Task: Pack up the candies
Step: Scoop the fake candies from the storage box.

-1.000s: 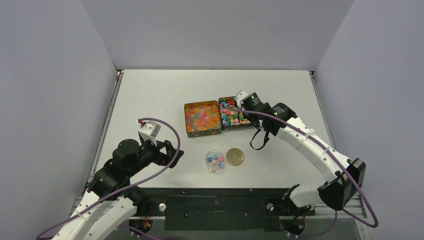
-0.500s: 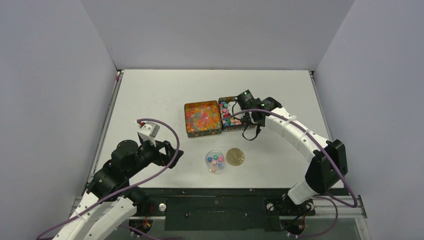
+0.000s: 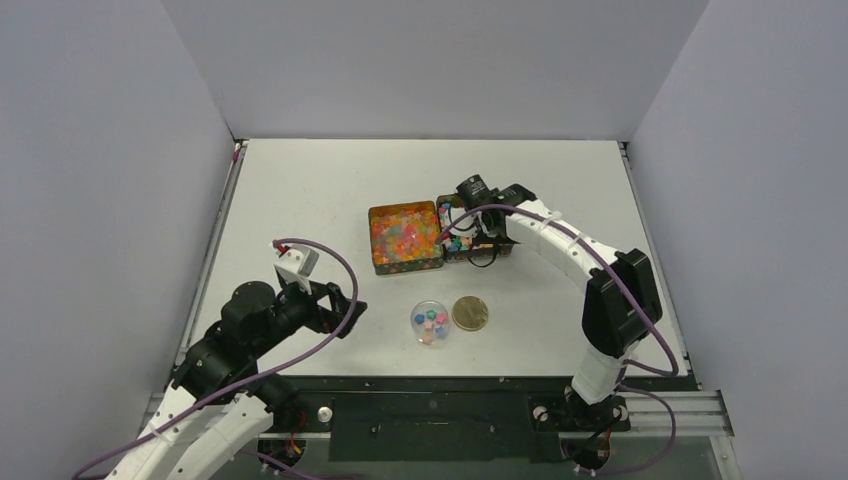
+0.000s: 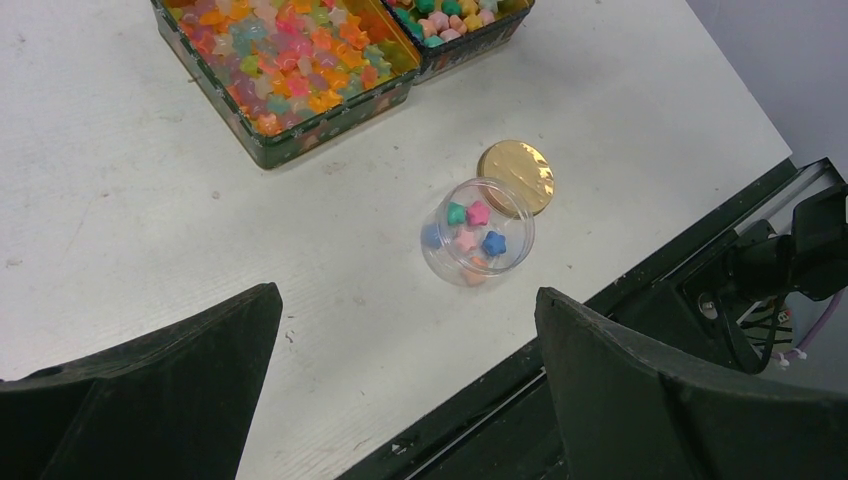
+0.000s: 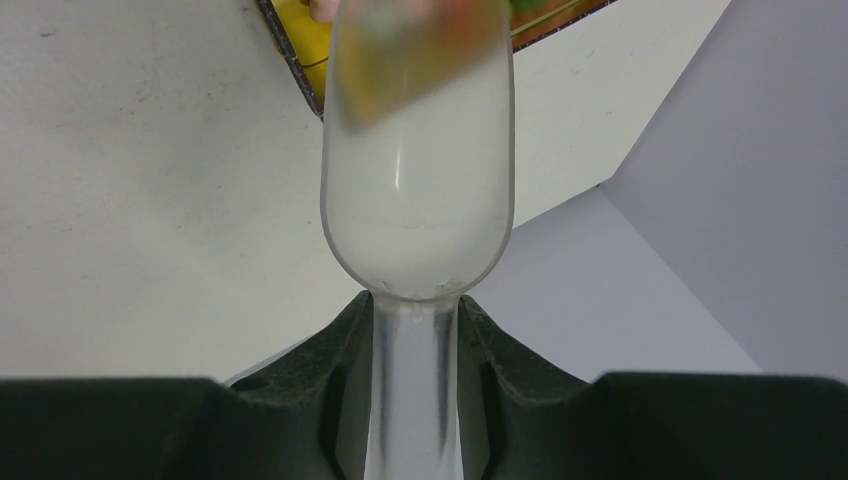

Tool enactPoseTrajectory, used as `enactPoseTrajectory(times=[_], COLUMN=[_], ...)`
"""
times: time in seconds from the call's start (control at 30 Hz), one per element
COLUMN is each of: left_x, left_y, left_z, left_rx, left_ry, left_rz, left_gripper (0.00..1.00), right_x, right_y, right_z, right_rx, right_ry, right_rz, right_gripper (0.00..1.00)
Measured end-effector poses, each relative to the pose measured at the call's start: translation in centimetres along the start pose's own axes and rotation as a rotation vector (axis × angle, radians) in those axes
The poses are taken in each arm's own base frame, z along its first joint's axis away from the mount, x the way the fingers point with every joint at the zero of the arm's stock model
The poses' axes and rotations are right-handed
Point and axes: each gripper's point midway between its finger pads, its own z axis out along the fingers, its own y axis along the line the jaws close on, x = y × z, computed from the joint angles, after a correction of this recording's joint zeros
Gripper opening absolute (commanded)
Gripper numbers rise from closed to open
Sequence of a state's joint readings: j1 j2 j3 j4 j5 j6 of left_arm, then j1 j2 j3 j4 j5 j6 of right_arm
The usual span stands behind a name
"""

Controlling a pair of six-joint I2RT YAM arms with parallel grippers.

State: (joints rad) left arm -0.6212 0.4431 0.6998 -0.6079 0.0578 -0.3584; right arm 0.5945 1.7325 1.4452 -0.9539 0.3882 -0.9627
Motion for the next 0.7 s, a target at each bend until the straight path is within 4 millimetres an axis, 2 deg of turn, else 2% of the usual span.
enactPoseTrajectory(times=[0.43,0.7], left_x=[-0.1,-0.1], left_y=[-0.2,-0.3], left_z=[-0.2,-0.3], left_rx=[0.009,0.012], left_ry=[-0.009,-0.011], left_rz=[0.003,0.004], left_gripper=[0.96,0.96], right_x=[-1.7,-2.8], right_y=[-0.2,0.3], right_z=[2.7,3.1], right_rx=[0.000,-0.014], right_ry=[0.072,0.070], right_rz=[-0.108,-0.172], right_gripper=[0.00,0.00])
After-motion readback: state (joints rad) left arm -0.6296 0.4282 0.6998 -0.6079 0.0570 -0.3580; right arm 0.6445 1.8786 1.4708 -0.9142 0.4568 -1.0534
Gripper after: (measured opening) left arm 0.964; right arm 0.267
